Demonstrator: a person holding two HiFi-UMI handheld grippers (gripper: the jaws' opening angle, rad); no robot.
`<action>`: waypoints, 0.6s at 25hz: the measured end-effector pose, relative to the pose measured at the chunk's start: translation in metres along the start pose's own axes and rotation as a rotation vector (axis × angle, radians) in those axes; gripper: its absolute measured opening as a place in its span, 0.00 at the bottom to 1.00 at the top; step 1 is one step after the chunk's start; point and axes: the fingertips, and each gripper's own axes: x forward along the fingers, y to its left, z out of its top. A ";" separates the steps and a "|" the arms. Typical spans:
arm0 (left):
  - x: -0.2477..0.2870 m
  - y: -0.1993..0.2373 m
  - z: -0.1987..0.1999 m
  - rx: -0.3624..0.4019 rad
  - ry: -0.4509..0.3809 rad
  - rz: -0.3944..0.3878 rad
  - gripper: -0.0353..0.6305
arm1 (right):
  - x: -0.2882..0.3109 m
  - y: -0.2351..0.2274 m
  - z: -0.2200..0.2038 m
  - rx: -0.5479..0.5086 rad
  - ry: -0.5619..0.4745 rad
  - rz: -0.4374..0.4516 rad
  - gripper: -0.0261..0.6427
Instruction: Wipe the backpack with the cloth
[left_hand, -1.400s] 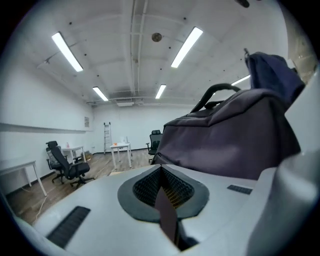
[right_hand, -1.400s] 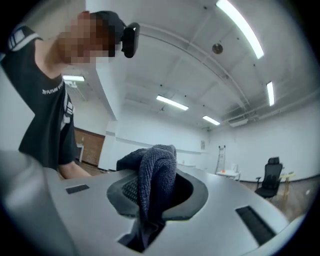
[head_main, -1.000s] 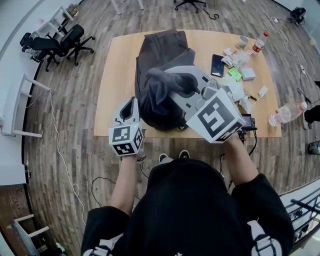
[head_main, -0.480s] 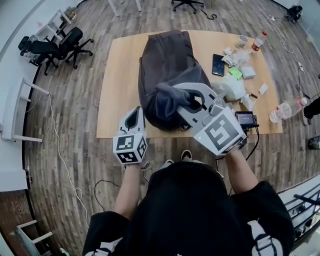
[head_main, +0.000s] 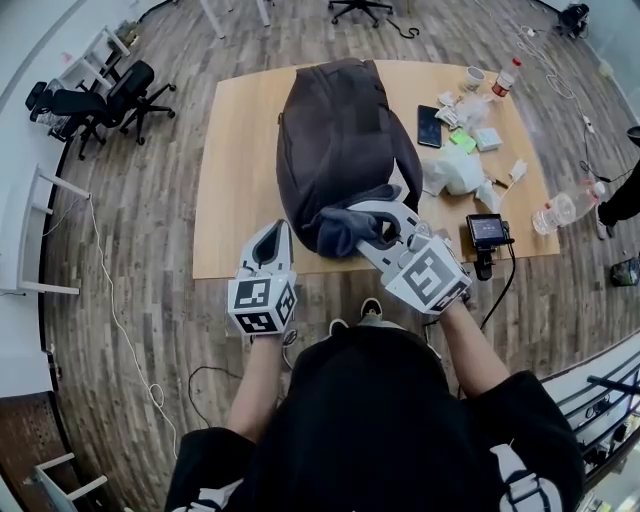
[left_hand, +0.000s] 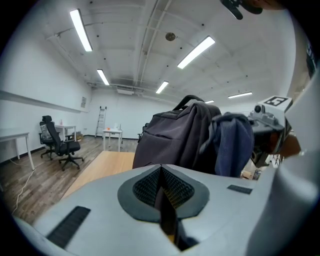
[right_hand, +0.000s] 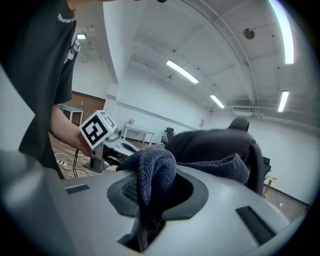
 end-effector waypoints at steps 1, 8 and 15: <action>-0.002 0.000 0.000 -0.003 -0.002 -0.002 0.07 | 0.004 0.007 -0.016 0.029 0.028 0.021 0.12; -0.019 0.012 0.000 -0.009 -0.009 0.018 0.07 | 0.023 0.026 -0.071 0.120 0.087 0.035 0.12; -0.036 0.017 0.001 -0.010 -0.021 0.034 0.07 | -0.002 -0.011 -0.003 0.030 -0.018 -0.091 0.12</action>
